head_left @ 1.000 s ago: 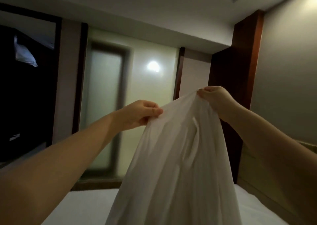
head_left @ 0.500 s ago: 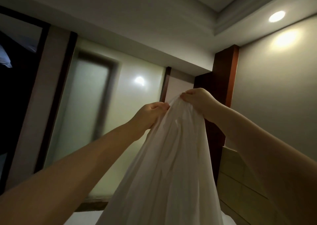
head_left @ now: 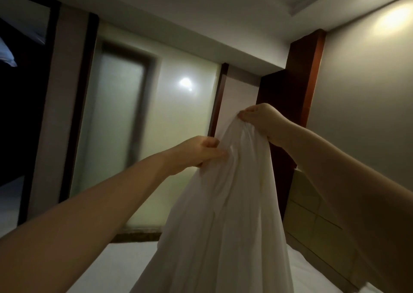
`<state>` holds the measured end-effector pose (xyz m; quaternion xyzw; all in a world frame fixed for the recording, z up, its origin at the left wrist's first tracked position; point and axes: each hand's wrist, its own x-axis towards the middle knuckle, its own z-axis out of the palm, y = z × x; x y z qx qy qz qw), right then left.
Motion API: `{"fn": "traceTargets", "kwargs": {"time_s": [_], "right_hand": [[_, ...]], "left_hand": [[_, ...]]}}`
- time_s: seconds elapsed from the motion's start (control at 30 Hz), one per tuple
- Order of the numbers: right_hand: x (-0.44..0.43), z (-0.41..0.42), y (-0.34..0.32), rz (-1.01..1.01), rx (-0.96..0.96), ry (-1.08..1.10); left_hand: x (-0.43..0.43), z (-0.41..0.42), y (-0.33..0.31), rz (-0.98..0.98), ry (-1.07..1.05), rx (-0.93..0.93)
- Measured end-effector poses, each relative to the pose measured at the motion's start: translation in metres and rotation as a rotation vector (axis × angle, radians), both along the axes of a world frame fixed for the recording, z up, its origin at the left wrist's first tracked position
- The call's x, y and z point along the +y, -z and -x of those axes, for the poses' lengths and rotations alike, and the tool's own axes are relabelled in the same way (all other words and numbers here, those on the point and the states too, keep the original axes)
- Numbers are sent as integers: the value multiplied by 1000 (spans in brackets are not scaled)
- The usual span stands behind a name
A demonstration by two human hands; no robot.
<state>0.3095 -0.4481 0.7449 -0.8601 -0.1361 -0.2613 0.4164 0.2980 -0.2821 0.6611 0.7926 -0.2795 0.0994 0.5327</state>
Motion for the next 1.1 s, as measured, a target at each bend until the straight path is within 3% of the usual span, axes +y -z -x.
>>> {"fn": "traceTargets", "kwargs": {"time_s": [0.3, 0.6, 0.8, 1.1], "right_hand": [[3, -18, 8, -63, 39, 57], [-4, -29, 14, -95, 5, 80], [-17, -41, 15, -136, 24, 104], [-31, -53, 20, -290, 38, 142]], "left_hand": [[13, -15, 34, 120, -106, -2], [0, -20, 64, -81, -202, 33], [-3, -15, 82, 48, -198, 76], [-19, -12, 111, 2, -240, 74]]}}
